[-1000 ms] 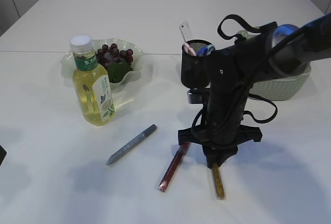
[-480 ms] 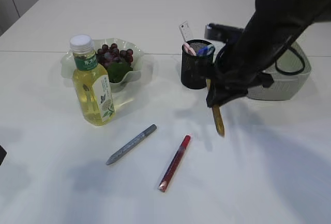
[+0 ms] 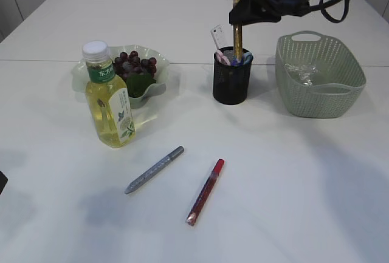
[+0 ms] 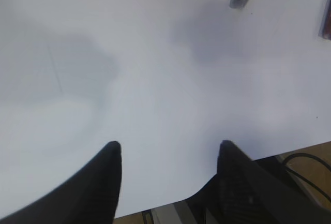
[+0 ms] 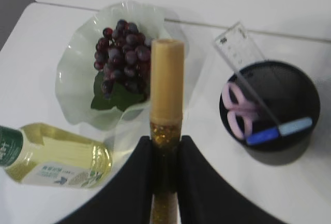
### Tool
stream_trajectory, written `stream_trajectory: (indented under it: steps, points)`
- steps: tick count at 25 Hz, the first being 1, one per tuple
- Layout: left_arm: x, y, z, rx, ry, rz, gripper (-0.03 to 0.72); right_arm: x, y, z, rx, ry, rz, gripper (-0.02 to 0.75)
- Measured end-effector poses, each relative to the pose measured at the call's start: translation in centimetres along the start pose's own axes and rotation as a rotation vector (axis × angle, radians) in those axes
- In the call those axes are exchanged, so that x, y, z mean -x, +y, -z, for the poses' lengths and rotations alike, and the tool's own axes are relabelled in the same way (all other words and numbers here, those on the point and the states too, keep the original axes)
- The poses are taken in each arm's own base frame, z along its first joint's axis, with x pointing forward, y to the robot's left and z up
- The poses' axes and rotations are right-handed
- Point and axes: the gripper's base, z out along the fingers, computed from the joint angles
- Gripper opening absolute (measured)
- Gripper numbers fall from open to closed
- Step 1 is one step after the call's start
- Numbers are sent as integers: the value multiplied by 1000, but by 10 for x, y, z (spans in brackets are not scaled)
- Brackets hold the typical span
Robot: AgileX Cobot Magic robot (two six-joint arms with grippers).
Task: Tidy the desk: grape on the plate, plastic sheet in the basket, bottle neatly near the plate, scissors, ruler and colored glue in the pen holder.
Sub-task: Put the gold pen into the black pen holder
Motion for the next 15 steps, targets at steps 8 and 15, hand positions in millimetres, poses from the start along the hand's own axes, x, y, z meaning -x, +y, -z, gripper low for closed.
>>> stream_trajectory:
  steps: [8, 15]
  points:
    - [0, 0, 0, 0, 2, 0, 432, 16, -16, -21, -57, -202, 138, 124]
    - [0, 0, 0, 0, 4, 0, 432, 15, -35, -45, -151, -285, 260, 124]
